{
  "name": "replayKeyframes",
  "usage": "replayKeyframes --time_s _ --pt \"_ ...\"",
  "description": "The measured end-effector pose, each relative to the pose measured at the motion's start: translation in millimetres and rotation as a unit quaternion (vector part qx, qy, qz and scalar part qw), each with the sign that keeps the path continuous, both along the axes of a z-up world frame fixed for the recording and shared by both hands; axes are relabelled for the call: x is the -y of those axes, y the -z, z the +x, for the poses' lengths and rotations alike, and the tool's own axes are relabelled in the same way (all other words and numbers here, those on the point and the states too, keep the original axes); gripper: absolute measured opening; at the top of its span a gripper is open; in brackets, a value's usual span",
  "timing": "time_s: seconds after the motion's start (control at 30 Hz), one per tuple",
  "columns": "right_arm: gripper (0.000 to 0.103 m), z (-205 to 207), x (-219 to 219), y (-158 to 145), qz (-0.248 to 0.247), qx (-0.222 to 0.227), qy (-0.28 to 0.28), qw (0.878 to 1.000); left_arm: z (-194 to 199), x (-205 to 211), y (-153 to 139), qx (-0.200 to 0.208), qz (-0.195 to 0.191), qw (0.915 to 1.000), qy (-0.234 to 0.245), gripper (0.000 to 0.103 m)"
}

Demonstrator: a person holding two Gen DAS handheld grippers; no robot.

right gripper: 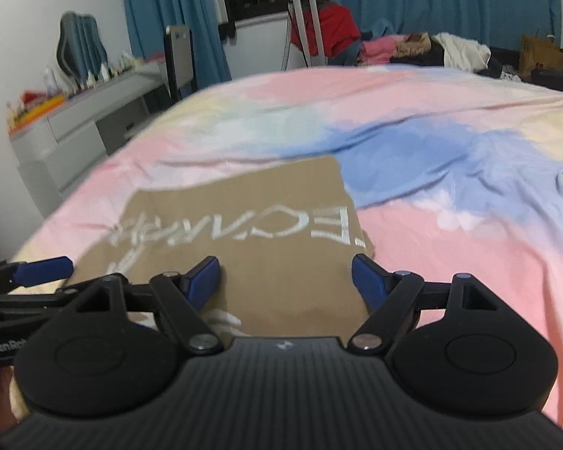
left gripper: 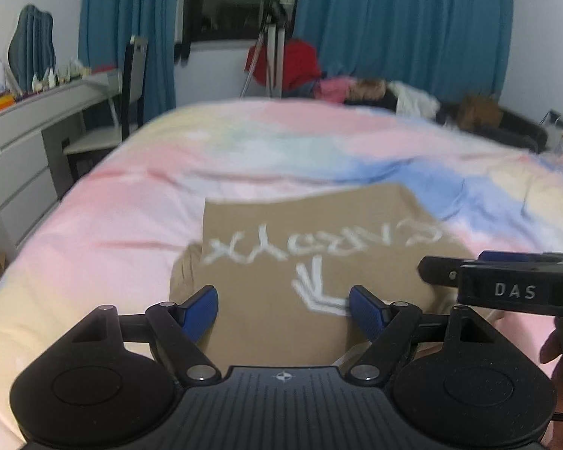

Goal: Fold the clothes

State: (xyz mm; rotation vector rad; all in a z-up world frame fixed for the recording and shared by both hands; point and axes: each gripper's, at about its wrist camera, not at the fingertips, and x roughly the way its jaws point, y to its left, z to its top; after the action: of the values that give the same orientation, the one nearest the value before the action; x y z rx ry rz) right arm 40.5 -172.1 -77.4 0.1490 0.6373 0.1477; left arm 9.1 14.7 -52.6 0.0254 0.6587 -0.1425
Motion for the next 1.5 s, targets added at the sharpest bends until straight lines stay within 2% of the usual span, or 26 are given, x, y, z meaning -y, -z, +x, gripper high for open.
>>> replayKeyframes --time_s 0.27,0.4,0.43,0.53,0.6,0.67,0.77,0.87,0.9,1.0,1.03,1.13,1.2,1.23,1.3,1.33,1.4,1.43,1.5 --pt "0.080 9.2 4.0 19.1 0.018 -0.026 0.003 0.999 10.8 -8.3 14.0 -0.039 -0.015 0.9990 -0.016 0.085" --pt "0.080 9.8 4.7 18.1 0.023 -0.028 0.005 0.999 9.4 -12.0 6.8 -0.059 -0.032 0.9973 -0.030 0.080" --pt "0.080 9.5 4.9 17.8 0.024 -0.028 0.005 0.999 5.8 -14.3 1.8 -0.065 -0.044 0.9964 -0.034 0.076" --pt "0.080 9.2 4.4 17.5 0.023 -0.029 0.007 0.999 -12.8 -25.3 -16.6 -0.066 -0.114 0.9909 -0.027 0.081" --pt "0.080 9.6 4.1 17.9 0.023 -0.029 0.009 0.999 -13.6 -31.6 -12.8 -0.088 -0.157 0.9831 -0.034 0.081" --pt "0.080 9.5 4.0 18.1 0.024 -0.030 0.010 0.999 -9.1 -37.4 -1.7 -0.119 -0.198 0.9720 -0.044 0.081" --pt "0.080 9.1 4.0 18.2 0.025 -0.030 0.013 0.999 -2.4 -46.1 14.9 -0.165 -0.258 0.9501 -0.061 0.081" --pt "0.080 8.8 3.9 18.3 0.026 -0.030 0.016 0.999 4.3 -54.8 31.5 -0.210 -0.316 0.9221 -0.076 0.081" --pt "0.080 8.9 3.4 18.4 0.025 -0.030 0.017 0.999 7.1 -59.4 37.8 -0.219 -0.341 0.9099 -0.086 0.081" --pt "0.081 9.4 2.2 18.6 0.024 -0.030 0.019 0.999 14.0 -77.8 52.5 -0.210 -0.430 0.8692 -0.125 0.081" --pt "0.081 9.5 1.9 18.3 0.023 -0.030 0.020 0.999 15.0 -81.6 55.2 -0.205 -0.449 0.8595 -0.132 0.079" --pt "0.081 9.6 1.1 17.5 0.022 -0.030 0.022 0.999 16.7 -89.2 61.4 -0.190 -0.486 0.8395 -0.151 0.069" --pt "0.081 9.7 0.6 17.0 0.022 -0.030 0.023 0.999 18.4 -90.9 63.8 -0.181 -0.488 0.8383 -0.163 0.057" --pt "0.081 9.7 0.3 16.8 0.021 -0.030 0.024 0.999 19.1 -91.4 64.4 -0.178 -0.486 0.8392 -0.168 0.047" --pt "0.081 9.8 -0.1 15.9 0.021 -0.031 0.025 0.999 19.1 -91.0 64.0 -0.172 -0.481 0.8420 -0.173 0.038" --pt "0.080 9.1 0.3 13.3 0.023 -0.028 0.027 0.999 18.6 -90.5 63.3 -0.168 -0.480 0.8434 -0.172 0.029" --pt "0.080 5.1 2.9 3.1 0.035 -0.014 0.037 0.999 16.9 -90.1 59.0 -0.155 -0.482 0.8461 -0.166 0.023" --pt "0.080 2.9 5.2 -2.6 0.054 -0.009 0.038 0.998 16.4 -90.2 56.4 -0.148 -0.484 0.8470 -0.162 0.021" --pt "0.080 -2.6 13.4 -15.6 0.137 -0.007 0.026 0.990 15.8 -89.7 51.1 -0.134 -0.485 0.8505 -0.153 0.019"
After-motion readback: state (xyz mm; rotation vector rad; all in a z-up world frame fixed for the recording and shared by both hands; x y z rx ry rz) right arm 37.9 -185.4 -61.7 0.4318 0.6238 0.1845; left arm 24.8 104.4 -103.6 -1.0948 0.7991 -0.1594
